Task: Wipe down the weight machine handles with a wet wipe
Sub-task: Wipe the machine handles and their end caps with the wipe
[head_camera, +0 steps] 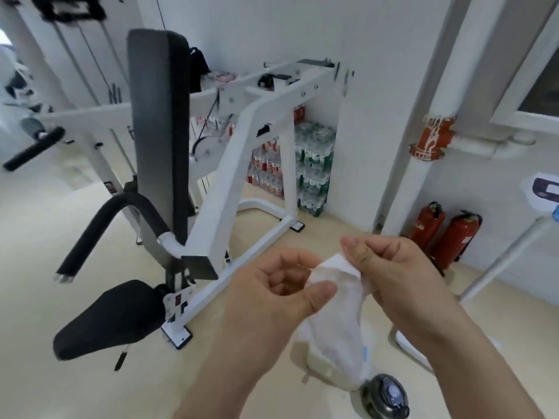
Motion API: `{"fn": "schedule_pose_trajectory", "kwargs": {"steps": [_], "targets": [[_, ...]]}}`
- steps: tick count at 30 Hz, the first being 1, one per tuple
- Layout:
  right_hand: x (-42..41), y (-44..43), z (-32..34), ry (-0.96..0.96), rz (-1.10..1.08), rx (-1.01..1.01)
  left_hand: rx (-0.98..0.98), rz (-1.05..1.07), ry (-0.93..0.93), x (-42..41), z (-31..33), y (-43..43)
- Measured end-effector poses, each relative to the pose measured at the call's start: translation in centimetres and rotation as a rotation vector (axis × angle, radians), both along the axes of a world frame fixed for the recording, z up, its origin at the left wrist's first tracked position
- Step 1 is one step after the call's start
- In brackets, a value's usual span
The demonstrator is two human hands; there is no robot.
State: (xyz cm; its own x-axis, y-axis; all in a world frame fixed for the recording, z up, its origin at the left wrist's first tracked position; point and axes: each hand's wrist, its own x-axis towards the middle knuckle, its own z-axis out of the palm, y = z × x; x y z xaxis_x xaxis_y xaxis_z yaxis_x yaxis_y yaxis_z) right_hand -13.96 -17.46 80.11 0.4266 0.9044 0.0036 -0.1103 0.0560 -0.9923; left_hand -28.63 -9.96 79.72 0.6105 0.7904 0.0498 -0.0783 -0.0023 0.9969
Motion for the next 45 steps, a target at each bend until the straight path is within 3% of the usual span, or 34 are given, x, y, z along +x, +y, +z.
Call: {"fn": "schedule_pose_trajectory", "kwargs": {"steps": [3,5,8,14,19,23,27,32,37,45], "targets": [[-4.7,1.6,1.4,0.031,0.306,0.029,0.032,0.138,-0.025,-6.1,0.4,0.8],[-8.3,2.9,1.6,-0.014,0.394,-0.009,0.019,0.203,-0.043,-10.6,0.0,1.8],[-14.1,5.5,0.8,-0.052,0.329,-0.040,-0.081,0.303,-0.064,-17.0,-0.3,3.6],[-24.5,10.7,-0.5,0.141,0.162,-0.124,-0.292,0.398,-0.094,-26.8,-2.0,7.0],[-29.4,13.7,-0.7,0.051,0.180,-0.166,0.015,0.397,0.170,-32.0,-3.4,10.0],[-31.3,16.7,-1.4,-0.062,0.305,-0.188,0.119,0.305,0.279,-32.7,-3.8,12.1],[-31.2,20.2,-2.2,-0.052,0.423,-0.193,0.043,0.406,0.187,-32.7,-4.1,16.1],[-29.4,25.2,-4.0,-0.025,0.506,-0.225,0.044,0.270,0.185,-32.8,-5.0,21.6],[-29.2,30.3,-5.3,0.173,0.404,-0.178,-0.043,0.245,0.144,-32.0,-4.8,27.2],[-29.0,34.0,-6.8,0.276,0.356,-0.200,-0.086,0.165,0.190,-31.6,-4.8,34.9]]}}
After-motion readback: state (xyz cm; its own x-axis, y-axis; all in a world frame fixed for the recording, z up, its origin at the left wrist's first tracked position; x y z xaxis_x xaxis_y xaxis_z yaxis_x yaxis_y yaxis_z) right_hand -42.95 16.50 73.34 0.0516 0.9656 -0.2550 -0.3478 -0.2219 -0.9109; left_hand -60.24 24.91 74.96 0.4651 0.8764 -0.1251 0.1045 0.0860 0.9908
